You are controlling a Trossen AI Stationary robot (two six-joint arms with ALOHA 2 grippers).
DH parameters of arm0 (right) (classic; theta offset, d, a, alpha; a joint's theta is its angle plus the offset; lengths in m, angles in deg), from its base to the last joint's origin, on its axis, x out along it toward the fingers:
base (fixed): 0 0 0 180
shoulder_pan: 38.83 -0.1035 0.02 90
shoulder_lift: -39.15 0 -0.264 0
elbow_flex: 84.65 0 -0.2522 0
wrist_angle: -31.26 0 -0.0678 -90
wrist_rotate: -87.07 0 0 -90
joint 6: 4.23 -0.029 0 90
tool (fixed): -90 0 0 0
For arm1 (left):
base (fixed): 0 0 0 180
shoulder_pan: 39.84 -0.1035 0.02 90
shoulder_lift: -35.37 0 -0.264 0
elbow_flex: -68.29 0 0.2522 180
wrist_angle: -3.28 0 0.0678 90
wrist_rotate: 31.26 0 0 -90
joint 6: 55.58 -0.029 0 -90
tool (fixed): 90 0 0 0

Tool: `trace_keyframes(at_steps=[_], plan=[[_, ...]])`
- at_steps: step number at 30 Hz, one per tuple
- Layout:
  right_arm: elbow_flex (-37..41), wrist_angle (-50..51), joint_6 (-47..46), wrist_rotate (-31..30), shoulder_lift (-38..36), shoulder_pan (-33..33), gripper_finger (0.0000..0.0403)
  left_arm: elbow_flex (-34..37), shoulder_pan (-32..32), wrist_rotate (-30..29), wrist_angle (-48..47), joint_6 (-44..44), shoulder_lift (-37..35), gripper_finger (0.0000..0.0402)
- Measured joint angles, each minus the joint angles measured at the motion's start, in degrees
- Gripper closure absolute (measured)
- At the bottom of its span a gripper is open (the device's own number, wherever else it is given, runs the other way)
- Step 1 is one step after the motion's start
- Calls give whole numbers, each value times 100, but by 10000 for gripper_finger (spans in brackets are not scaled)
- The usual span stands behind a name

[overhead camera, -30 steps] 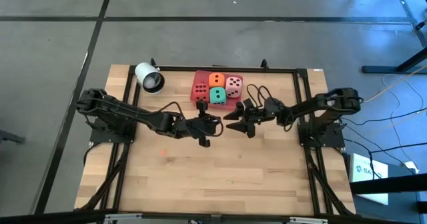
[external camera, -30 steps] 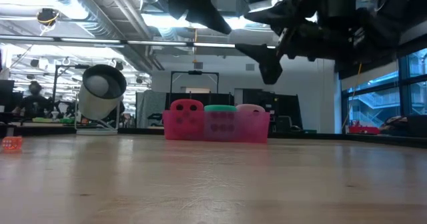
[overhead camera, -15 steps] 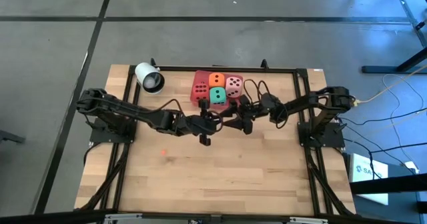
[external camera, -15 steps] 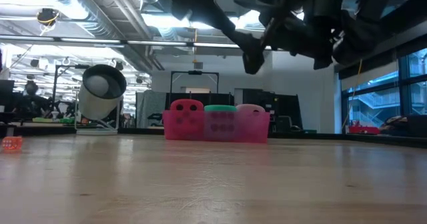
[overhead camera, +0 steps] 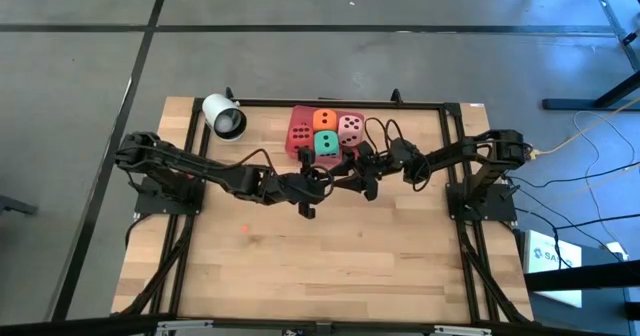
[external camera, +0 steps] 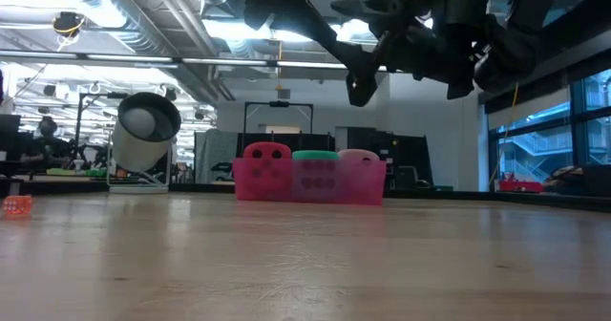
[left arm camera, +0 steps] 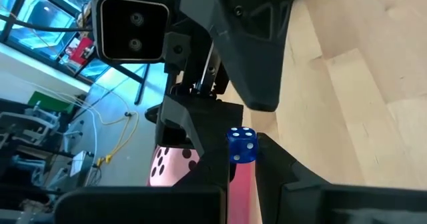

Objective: Pick & Place Dice
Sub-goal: Put the blue die into the pink bin

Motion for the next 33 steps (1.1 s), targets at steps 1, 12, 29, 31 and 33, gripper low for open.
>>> trace_keyframes(at_steps=[1, 12, 29, 31, 33], plan=[[0, 0, 4, 3, 0, 0, 183, 0, 0, -26, 0, -9, 0, 380], [0, 15, 15, 17, 0, 0, 235, -2, 0, -171, 0, -101, 0, 380], [0, 86, 55, 3, 0, 0, 349, -2, 0, -436, -33, -138, -2, 374], [0, 81, 56, -10, 0, 0, 349, -2, -2, -493, -23, -133, -2, 368], [0, 81, 59, -27, -1, 0, 350, -2, -10, -510, -22, -126, -2, 361]])
